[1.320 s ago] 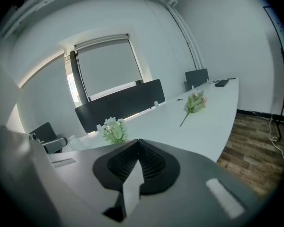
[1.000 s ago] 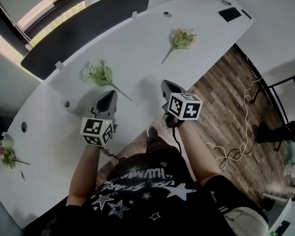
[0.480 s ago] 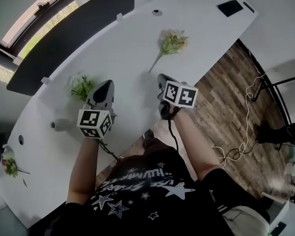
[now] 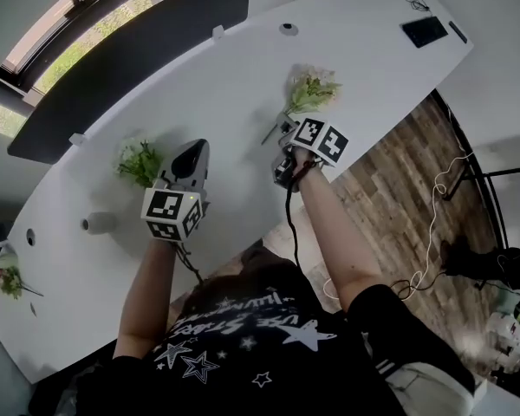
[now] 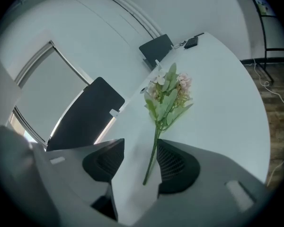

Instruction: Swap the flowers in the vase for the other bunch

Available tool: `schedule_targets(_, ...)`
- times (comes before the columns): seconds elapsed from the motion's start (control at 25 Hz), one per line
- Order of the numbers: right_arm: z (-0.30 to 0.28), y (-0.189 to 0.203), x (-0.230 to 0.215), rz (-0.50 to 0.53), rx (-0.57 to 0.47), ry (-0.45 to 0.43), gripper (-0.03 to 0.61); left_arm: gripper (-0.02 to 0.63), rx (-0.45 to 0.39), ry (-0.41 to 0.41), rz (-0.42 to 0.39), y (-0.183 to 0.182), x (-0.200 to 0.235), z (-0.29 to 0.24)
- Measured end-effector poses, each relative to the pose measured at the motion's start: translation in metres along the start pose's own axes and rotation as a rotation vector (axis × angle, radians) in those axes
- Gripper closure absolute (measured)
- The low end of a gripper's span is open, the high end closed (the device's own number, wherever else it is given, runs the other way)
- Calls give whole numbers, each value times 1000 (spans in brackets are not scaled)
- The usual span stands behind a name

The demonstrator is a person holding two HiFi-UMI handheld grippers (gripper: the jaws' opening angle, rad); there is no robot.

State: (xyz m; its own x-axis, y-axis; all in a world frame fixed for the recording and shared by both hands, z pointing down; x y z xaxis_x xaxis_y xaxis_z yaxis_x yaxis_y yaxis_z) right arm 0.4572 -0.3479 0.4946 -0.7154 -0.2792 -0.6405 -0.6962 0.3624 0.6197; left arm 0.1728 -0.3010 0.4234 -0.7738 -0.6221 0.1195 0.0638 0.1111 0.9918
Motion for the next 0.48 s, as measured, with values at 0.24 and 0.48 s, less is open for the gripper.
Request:
schedule_targets(0.24, -40, -2, -14, -47, 73, 125, 377, 606, 23, -19, -13, 2, 9, -15)
schedule_targets(0.48, -66, -7, -16, 24, 67, 247, 377, 606, 53, -8, -17, 9, 14, -22)
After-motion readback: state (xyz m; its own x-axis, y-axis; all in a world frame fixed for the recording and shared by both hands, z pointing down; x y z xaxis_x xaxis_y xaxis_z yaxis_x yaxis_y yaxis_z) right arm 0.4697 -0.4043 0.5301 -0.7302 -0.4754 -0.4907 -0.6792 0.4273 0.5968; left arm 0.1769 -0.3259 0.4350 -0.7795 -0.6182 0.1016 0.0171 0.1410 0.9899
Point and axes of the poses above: the fingertips, and each gripper's own axes: z backward along the fingers, x to its left, y out of its underside, the point moved 9 cm from there along z, backward along the fingers, and after that the axes turned 13 degrees about -x, right-handed, at the moved point
